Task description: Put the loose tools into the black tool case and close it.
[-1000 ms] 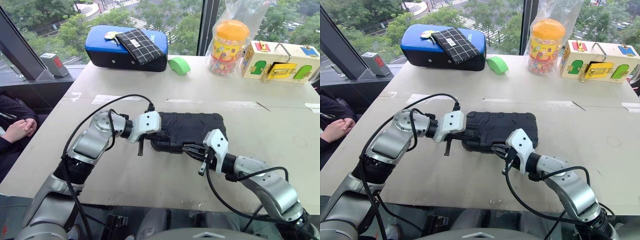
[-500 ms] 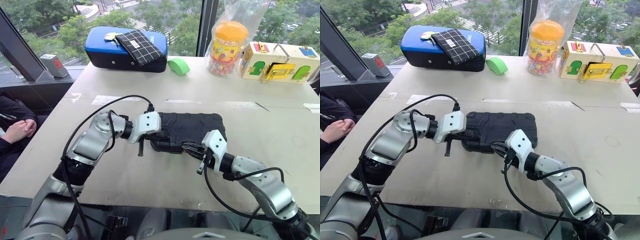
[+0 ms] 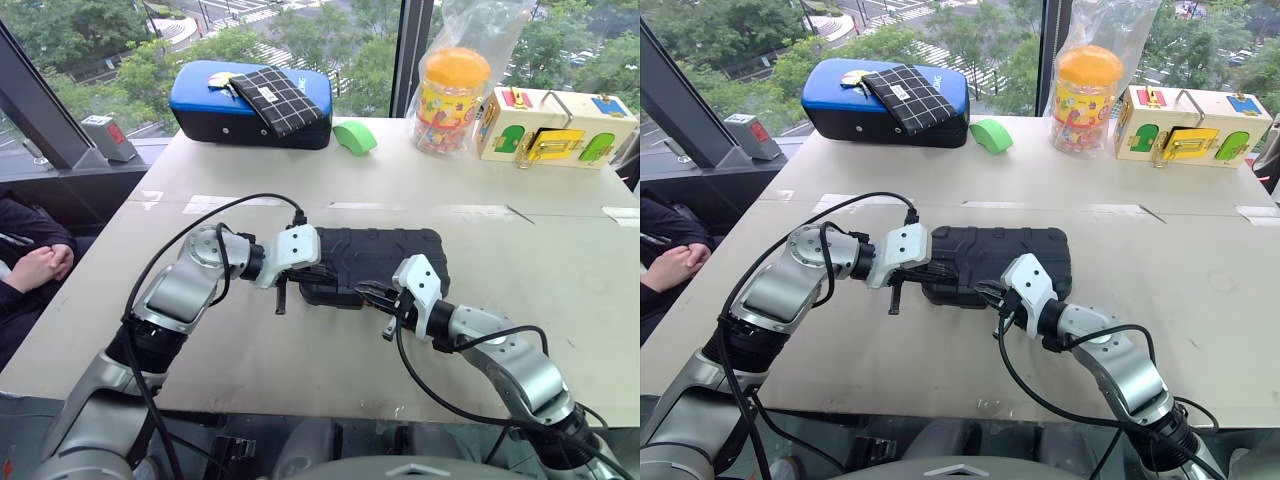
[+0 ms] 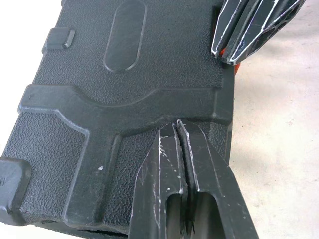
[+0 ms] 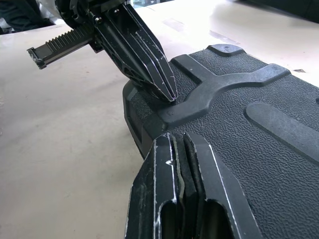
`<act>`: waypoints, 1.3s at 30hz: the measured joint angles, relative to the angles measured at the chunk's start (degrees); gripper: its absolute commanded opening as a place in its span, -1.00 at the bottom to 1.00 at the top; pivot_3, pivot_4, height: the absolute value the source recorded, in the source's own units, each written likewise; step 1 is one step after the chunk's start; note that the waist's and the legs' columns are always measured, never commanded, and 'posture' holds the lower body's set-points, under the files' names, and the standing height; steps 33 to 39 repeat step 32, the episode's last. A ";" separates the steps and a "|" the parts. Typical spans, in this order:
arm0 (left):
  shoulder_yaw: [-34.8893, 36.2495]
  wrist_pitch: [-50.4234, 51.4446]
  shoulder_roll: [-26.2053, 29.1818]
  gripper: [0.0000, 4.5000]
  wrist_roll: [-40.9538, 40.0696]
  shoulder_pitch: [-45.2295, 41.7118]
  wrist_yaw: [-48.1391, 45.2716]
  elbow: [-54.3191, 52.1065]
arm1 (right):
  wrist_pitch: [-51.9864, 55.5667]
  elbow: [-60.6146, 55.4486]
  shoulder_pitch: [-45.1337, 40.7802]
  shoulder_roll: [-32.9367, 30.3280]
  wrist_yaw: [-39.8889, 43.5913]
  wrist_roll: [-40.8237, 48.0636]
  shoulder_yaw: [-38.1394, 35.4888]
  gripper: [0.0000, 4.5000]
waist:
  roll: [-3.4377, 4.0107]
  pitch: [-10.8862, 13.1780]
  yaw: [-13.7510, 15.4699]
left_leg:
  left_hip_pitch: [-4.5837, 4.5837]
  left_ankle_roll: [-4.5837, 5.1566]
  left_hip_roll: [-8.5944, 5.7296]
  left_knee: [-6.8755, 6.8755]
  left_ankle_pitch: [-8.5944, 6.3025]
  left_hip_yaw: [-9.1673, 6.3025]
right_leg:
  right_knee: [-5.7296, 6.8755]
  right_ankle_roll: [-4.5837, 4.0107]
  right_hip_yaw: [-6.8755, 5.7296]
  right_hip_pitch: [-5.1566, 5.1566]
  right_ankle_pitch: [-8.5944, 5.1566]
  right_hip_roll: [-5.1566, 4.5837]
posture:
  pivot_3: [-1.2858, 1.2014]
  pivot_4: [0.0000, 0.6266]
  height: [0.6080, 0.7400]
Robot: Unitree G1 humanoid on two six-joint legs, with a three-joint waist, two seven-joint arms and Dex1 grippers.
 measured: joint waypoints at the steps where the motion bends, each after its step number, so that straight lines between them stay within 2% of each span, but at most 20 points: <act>1: 0.00 0.02 0.00 -1.00 0.00 0.03 0.04 -0.02 | 0.04 0.05 0.03 0.05 0.01 0.14 -0.09 -0.99 | -0.01 -0.01 0.00 | 0.00 0.00 0.00 -0.01 0.00 0.00 | 0.00 0.00 0.00 0.00 0.00 0.00 | 0.03 -0.52 1.00; 6: -0.06 0.02 -0.37 -1.00 -0.10 0.38 0.26 -0.88 | 1.17 -1.71 2.01 -0.34 0.66 2.77 -2.11 -0.99 | -0.05 -0.03 0.27 | -0.04 0.00 0.00 -0.02 0.00 0.00 | -0.05 0.02 -0.02 0.00 -0.03 -0.04 | 0.03 -0.52 1.00; 10: 0.13 0.01 -0.49 -1.00 -0.27 0.50 0.30 -1.65 | 5.69 -8.26 10.09 -5.83 3.59 7.74 -4.13 -0.99 | -0.05 -0.01 0.45 | -0.28 0.00 -0.02 -0.15 0.00 0.01 | -0.40 0.16 -0.12 -0.05 -0.13 -0.12 | 0.03 -0.52 1.00; 13: 1.39 -0.03 -0.79 -1.00 -0.90 0.68 0.37 -1.67 | 10.34 -8.90 15.30 -9.90 3.65 9.04 -4.79 -0.99 | 0.11 0.35 0.32 | -0.84 0.04 -0.10 -0.07 0.02 0.08 | -0.51 0.17 -0.19 -0.53 -0.09 -0.27 | 0.03 -0.52 1.00; 19: 2.47 -0.48 -2.74 -1.00 -1.31 1.59 1.41 -1.60 | 12.06 -16.81 16.16 -12.34 3.45 11.46 -8.63 -0.99 | -0.08 0.58 0.65 | -1.03 0.06 -0.17 -0.02 0.03 -0.02 | -0.51 0.20 -0.58 -0.71 -0.06 -0.43 | 0.03 -0.52 1.00; 22: 5.63 -0.30 -5.63 -1.00 -3.69 3.66 2.82 -1.17 | 11.17 -18.69 16.22 -12.04 2.68 11.80 -9.74 -0.99 | -0.10 0.82 0.75 | -1.14 0.07 -0.18 -0.02 0.03 -0.04 | -0.70 0.21 -0.70 -0.71 -0.05 -0.46 | 0.03 -0.52 1.00; 23: 7.33 0.18 -7.40 -1.00 -5.65 4.92 3.63 -1.19 | 10.79 -19.18 16.22 -11.13 1.81 11.84 -10.89 -0.88 | -0.08 0.97 0.93 | -1.18 0.10 -0.21 0.01 0.06 -0.04 | -0.72 0.27 -0.72 -0.71 -0.02 -0.49 | 0.03 -0.52 1.00; 25: 10.65 6.43 -10.73 -0.77 -12.34 5.77 4.82 -1.10 | 9.97 -20.35 15.13 -8.25 -0.62 12.79 -14.26 -0.66 | -0.36 1.48 1.52 | -1.43 0.21 -0.23 0.21 0.12 -0.30 | -0.73 0.53 -0.99 -0.77 0.13 -0.47 | 0.03 -0.52 1.00; 26: 11.57 8.89 -10.82 -0.62 -14.73 5.93 4.66 -1.40 | 9.91 -21.70 14.51 -8.06 -1.44 13.53 -15.94 -0.39 | -0.40 1.69 1.53 | -1.58 0.26 -0.25 0.26 0.16 -0.44 | -0.76 0.56 -1.15 -0.84 0.16 -0.46 | 0.03 -0.52 1.00; 28: 12.76 11.08 -10.59 -0.32 -16.75 6.15 4.61 -1.90 | 9.85 -23.58 14.23 -8.07 -2.22 14.16 -18.13 -0.08 | -0.51 1.76 1.47 | -1.63 0.26 -0.27 0.26 0.17 -0.53 | -0.79 0.38 -1.28 -0.86 0.30 -0.44 | 0.03 -0.52 1.00; 29: 13.95 12.47 -9.58 0.01 -18.48 6.62 4.52 -2.48 | 9.98 -24.90 14.06 -8.01 -2.94 15.00 -19.88 0.25 | -0.58 1.79 1.37 | -1.64 0.23 -0.27 0.23 0.16 -0.60 | -0.80 0.33 -1.35 -0.86 0.33 -0.43 | 0.03 -0.52 1.00; 30: 15.61 13.53 -9.29 0.06 -19.22 7.19 5.28 -2.99 | 10.07 -25.47 14.24 -8.24 -3.33 15.50 -21.08 0.31 | -0.53 1.82 1.24 | -1.63 0.17 -0.27 0.21 0.13 -0.64 | -0.81 0.33 -1.39 -0.85 0.33 -0.42 | 0.03 -0.52 1.00; 31: 17.57 14.43 -9.05 0.21 -20.48 8.79 6.53 -4.43 | 10.25 -26.20 15.18 -9.49 -3.33 15.82 -22.41 0.46 | -0.51 1.83 1.08 | -1.63 0.15 -0.28 0.19 0.12 -0.65 | -0.83 0.32 -1.40 -0.84 0.34 -0.43 | 0.03 -0.52 1.00; 32: 18.95 15.28 -8.78 0.48 -21.70 10.05 7.43 -5.80 | 10.29 -26.43 15.89 -11.04 -3.31 15.63 -23.41 0.73 | -0.48 1.85 0.95 | -1.63 0.15 -0.28 0.19 0.11 -0.67 | -0.83 0.32 -1.41 -0.84 0.33 -0.44 | 0.03 -0.52 1.00; 39: 18.95 15.28 -8.78 0.48 -21.70 10.05 7.43 -5.80 | 10.29 -26.43 15.89 -11.04 -3.31 15.63 -23.41 0.73 | -0.48 1.85 0.95 | -1.63 0.15 -0.28 0.19 0.11 -0.67 | -0.83 0.32 -1.41 -0.84 0.33 -0.44 | 0.03 -0.52 1.00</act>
